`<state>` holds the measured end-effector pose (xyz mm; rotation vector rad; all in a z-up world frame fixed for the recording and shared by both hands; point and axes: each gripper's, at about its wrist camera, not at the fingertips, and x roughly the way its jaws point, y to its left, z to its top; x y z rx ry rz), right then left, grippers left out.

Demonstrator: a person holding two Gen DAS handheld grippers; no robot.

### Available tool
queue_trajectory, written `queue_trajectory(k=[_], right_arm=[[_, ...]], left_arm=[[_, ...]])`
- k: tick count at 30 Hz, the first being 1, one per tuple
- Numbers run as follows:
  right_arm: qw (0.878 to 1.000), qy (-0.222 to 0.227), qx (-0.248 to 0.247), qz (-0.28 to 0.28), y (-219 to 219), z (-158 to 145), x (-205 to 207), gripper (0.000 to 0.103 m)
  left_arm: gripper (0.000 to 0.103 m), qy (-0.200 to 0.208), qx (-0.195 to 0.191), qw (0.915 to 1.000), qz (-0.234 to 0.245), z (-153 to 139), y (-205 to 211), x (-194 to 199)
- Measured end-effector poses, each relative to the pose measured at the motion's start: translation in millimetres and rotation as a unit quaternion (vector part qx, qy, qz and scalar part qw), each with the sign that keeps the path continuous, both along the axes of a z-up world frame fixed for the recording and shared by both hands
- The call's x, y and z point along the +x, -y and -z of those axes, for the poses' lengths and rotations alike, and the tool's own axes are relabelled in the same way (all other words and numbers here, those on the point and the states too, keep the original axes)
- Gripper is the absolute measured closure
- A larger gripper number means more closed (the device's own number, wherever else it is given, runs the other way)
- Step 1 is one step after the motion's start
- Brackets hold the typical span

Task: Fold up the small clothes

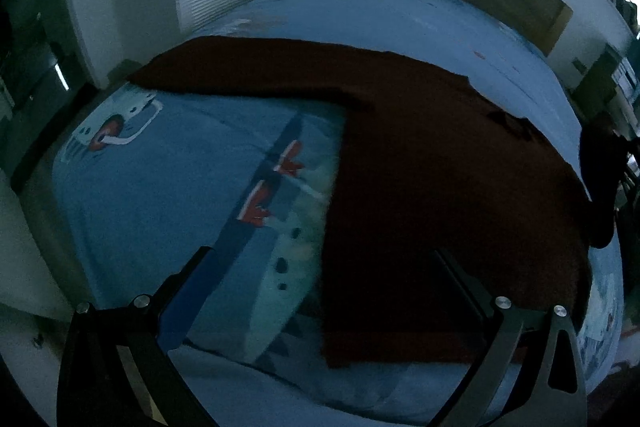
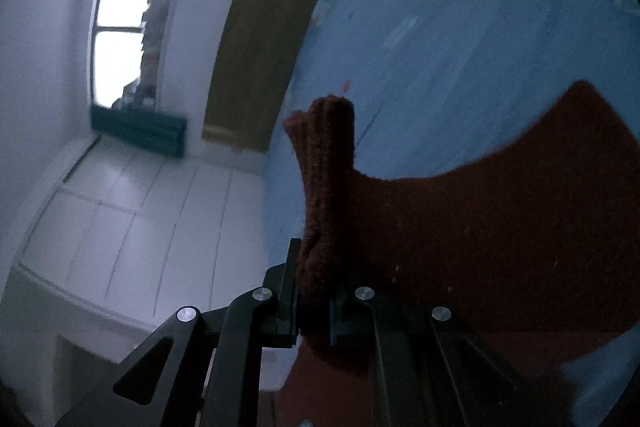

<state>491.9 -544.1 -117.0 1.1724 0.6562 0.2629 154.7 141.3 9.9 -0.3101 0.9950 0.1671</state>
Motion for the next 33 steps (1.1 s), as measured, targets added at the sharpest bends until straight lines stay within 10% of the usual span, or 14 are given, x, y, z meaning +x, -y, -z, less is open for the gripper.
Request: queue_trajectory(k=[17,33], right_arm=[[0.987,-0.018,-0.037,-0.155,-175,28,39,0.093],[0.949,-0.063,-0.129,-0.282,-285,82,31,0.091]], left_arm=[[0.001,-0.007,-0.012,0.9986,-0.051,14,-58,-17],[0.001,-0.016,-0.008,0.9983,-0.056,26,-68,-16]])
